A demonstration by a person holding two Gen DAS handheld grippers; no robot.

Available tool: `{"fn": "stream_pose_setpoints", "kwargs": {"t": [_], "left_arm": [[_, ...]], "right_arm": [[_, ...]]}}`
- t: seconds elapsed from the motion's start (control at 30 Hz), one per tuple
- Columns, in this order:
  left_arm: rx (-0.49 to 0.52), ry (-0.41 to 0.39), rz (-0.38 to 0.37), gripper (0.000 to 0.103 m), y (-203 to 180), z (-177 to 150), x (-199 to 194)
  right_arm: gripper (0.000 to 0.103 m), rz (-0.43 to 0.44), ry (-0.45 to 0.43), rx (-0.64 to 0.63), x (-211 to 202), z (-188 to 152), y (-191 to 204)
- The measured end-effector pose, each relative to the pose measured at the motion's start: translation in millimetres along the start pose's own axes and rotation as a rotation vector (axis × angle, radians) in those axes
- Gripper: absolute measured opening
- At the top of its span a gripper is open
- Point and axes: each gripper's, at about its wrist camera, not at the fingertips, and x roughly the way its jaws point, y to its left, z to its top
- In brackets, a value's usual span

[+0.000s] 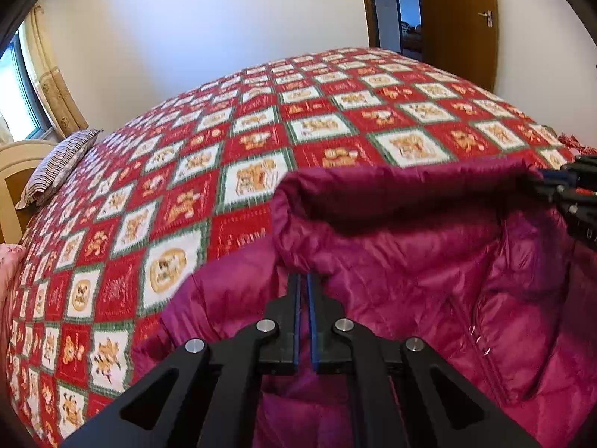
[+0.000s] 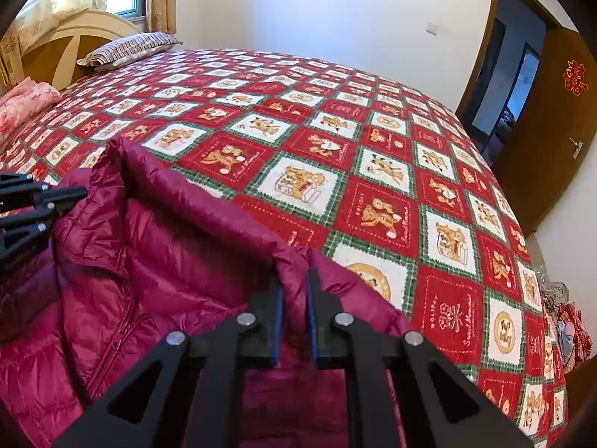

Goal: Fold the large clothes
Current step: 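Grasp the jacket edge with the right gripper while the left gripper grasps it too, lifting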

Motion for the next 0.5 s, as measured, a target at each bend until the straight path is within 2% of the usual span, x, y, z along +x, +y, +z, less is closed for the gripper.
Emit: {"fn": "stream_pose_setpoints", "kwargs": {"t": [0.13, 0.3, 0.33, 0.37, 0.4, 0.47, 0.5], "left_arm": [[-0.045, -0.04, 0.009, 0.004, 4, 4, -13], [-0.189, -0.102, -0.078, 0.005, 28, 30, -37], [-0.203, -0.103, -0.088, 0.007, 31, 35, -37], [-0.209, -0.087, -0.081, 0.02, 32, 39, -34], [-0.205, -0.047, -0.057, 0.042, 31, 45, -25], [-0.203, -0.025, -0.04, 0.065, 30, 48, -12], [-0.203, -0.02, -0.028, 0.065, 30, 49, -6]], "right_arm": [[0.013, -0.005, -0.003, -0.017, 0, -1, 3], [0.014, 0.014, -0.014, 0.012, -2, 3, -4], [0.018, 0.021, -0.02, 0.022, -3, 4, -6], [0.036, 0.027, -0.026, 0.035, -3, 6, -8], [0.061, 0.028, -0.029, 0.042, -4, 8, -9], [0.063, 0.034, -0.047, 0.056, -6, 11, -11], [0.063, 0.035, -0.045, 0.056, -5, 13, -11]]}}
